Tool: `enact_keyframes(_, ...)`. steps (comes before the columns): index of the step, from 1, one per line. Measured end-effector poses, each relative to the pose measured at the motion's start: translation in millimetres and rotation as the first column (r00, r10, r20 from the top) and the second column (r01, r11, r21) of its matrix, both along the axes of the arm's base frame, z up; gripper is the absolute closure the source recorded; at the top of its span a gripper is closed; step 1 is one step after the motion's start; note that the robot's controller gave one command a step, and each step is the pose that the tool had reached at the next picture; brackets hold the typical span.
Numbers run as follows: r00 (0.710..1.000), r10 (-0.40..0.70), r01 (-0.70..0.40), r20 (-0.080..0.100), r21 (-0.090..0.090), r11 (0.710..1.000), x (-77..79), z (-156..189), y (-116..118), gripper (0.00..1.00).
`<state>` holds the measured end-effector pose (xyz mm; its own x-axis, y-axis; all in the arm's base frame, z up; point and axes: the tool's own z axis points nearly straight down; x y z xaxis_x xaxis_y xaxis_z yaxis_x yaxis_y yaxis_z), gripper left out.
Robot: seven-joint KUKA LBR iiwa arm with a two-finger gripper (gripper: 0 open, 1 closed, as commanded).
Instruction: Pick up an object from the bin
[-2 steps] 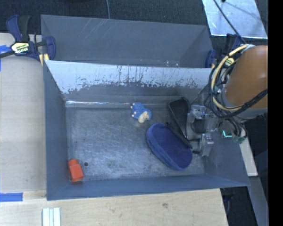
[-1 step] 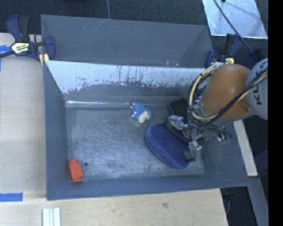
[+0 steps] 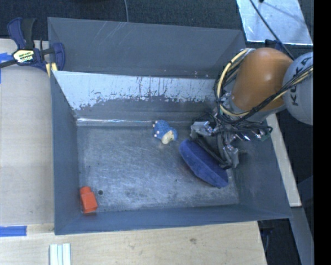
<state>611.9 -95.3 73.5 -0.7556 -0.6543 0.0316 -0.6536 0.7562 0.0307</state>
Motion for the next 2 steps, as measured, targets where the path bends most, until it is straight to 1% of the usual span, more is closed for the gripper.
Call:
enact_keyframes(1, 1.000, 0.002, -0.002, -0.007, -0.004, 1.000, -1.3, 0.3, -2.6, 1.00)
enact_keyframes(2, 0.834, 0.549, -0.550, 0.046, -0.004, 0.835, -66.0, 62.6, -5.5, 1.00)
